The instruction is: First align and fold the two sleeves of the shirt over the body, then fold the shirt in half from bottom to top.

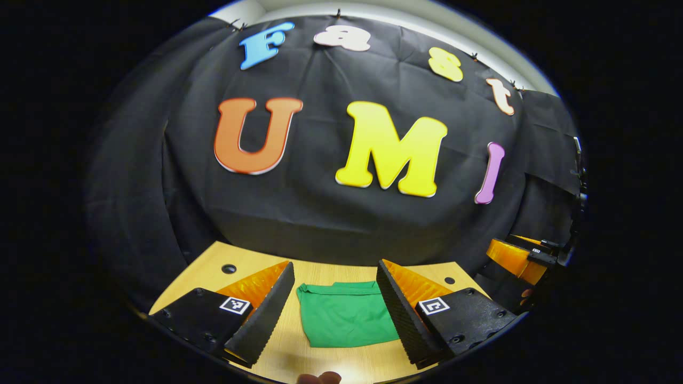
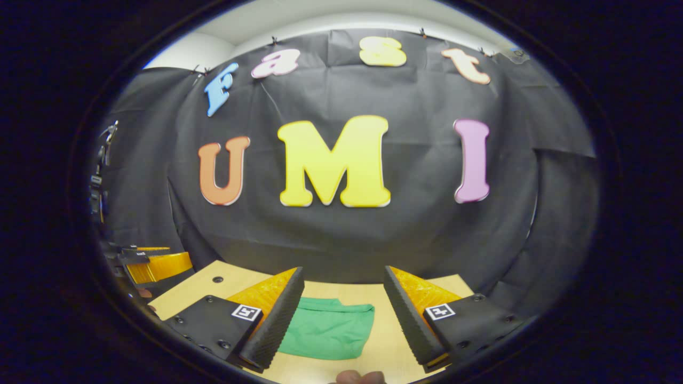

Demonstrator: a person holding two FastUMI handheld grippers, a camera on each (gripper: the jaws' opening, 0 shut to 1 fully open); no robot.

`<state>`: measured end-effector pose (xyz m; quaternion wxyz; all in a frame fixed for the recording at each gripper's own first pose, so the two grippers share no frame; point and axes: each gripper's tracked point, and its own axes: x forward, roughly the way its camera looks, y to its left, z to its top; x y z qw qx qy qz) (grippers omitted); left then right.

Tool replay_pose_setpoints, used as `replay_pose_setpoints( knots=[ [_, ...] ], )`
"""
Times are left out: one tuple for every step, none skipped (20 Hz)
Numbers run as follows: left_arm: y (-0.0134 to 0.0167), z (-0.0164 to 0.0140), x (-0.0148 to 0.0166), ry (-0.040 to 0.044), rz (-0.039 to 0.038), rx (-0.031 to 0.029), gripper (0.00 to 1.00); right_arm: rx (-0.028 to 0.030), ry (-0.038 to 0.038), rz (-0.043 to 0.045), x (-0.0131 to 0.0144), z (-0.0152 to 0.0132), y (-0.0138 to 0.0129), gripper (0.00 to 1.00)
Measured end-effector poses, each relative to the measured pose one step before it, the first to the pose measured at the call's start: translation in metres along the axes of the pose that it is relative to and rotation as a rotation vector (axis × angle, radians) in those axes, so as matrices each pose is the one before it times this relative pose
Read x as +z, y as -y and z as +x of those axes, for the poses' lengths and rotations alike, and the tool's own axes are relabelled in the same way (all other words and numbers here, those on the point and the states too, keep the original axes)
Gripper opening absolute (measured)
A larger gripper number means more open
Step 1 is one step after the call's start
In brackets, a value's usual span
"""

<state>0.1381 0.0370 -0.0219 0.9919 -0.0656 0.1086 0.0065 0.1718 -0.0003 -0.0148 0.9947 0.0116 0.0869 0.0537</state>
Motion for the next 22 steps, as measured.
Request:
replay_pose_setpoints(
  knots=[
    [0.004, -0.0222, 0.01363, 0.04205, 0.01878, 0.0135, 0.98, -0.01733, 0.04454, -0.009, 0.01304, -0.02437, 0.0004, 0.95],
    [0.0061, -0.02521, 0.01345, 0.04756, 0.01151, 0.00631, 1.0, -0.01579, 0.03451, -0.00445, 0.00874, -0.02349, 0.00039, 0.93],
    [0.00556, -0.01856, 0.00789, 0.03058, 0.00658, 0.00291, 0.98, -0.01175, 0.03786, -0.00859, 0.00539, -0.03043, 0.00114, 0.95],
    [-0.00479, -0.0212, -0.00267, 0.02923, 0.00866, 0.01032, 0.98, -0.01461, 0.02586, -0.00585, 0.00395, -0.01938, 0.00037, 0.93],
    [0.00102, -0.01556, 0.00213, 0.01695, 0.0086, 0.00494, 0.98, -0.00904, 0.0144, -0.00217, 0.0011, -0.0156, 0.00117, 0.95],
    [0.00429, -0.01615, -0.00424, 0.0078, -0.00087, -0.00654, 0.98, -0.00344, 0.00687, -0.00111, -0.00323, -0.02007, 0.00019, 0.93],
    [0.00407, -0.01216, -0.00523, -0.00466, 0.00134, -0.00794, 0.99, -0.00538, 0.00521, -0.00238, -0.00263, -0.01485, 0.00195, 0.93],
    [0.00062, -0.01028, -0.00431, -0.00442, 0.00575, 0.00659, 1.0, -0.0052, -0.00356, -0.00246, -0.00305, -0.01055, 0.00153, 0.93],
    [-0.00141, -0.01156, -0.00161, 0.00539, 0.01076, 0.00228, 1.0, -0.00122, -0.00315, -0.00442, -0.00397, -0.01054, 0.00014, 0.93],
    [0.00123, -0.00839, 0.00006, 0.00874, 0.00957, 0.00357, 0.98, -0.00116, -0.0113, -0.00163, -0.00448, -0.00121, -0.0005, 0.93],
    [0.00107, -0.0084, 0.00088, 0.01133, 0.00899, 0.00333, 0.98, 0.00158, -0.00259, 0.00277, -0.00126, -0.00769, -0.0002, 0.93],
    [0.00129, -0.00632, 0.00081, 0.00939, 0.01063, -0.00174, 0.98, 0.001, -0.0054, 0.00108, -0.00164, -0.0059, 0.00035, 0.93],
    [0.00321, -0.00507, -0.00037, 0.00644, 0.01038, -0.00399, 0.98, 0.00233, -0.00349, 0.00044, -0.00093, -0.00438, -0.00005, 0.93],
    [0.00093, -0.00425, -0.00071, -0.00272, 0.00386, -0.00212, 1.0, 0.00469, -0.00512, 0.00102, -0.00128, -0.00325, -0.00074, 0.93],
    [0.00112, -0.00255, -0.00144, -0.00428, -0.00078, -0.00213, 1.0, 0.00431, -0.00229, 0.0039, -0.00018, -0.00266, -0.00137, 0.94],
    [0.00151, -0.00186, -0.00137, -0.00504, -0.00533, -0.00298, 0.98, 0.00337, 0.00077, 0.00397, -0.00007, -0.00121, -0.00047, 0.95],
    [0.00076, -0.00139, -0.00095, -0.00529, -0.00478, 0.00069, 0.98, 0.00515, 0.00217, 0.00121, 0.001, -0.0018, -0.00224, 0.95],
    [0.00019, -0.00256, -0.00002, -0.00172, -0.00333, 0.00042, 0.98, 0.00265, 0.00263, -0.00325, 0.00216, -0.00193, -0.00051, 0.94],
    [0.00181, -0.00076, 0.0005, -0.00098, -0.00077, -0.00174, 0.98, 0.00466, 0.00057, -0.00288, 0.00047, -0.00165, -0.00208, 0.94],
    [0.00176, -0.0007, 0.00149, 0.00277, 0.00183, -0.00296, 1.0, 0.003, 0.00083, -0.00148, -0.00026, -0.0008, -0.0014, 0.94],
    [-0.00006, -0.0002, 0.00132, 0.0031, 0.00369, -0.00033, 0.98, 0.00221, 0.0009, -0.00134, 0.00059, -0.0012, -0.00141, 0.94],
    [0.00019, -0.00028, 0.00013, -0.00049, 0.00263, 0.00018, 0.98, 0.00047, 0.00054, 0.00041, 0.0008, -0.00069, 0.00005, 0.94]
  ],
)
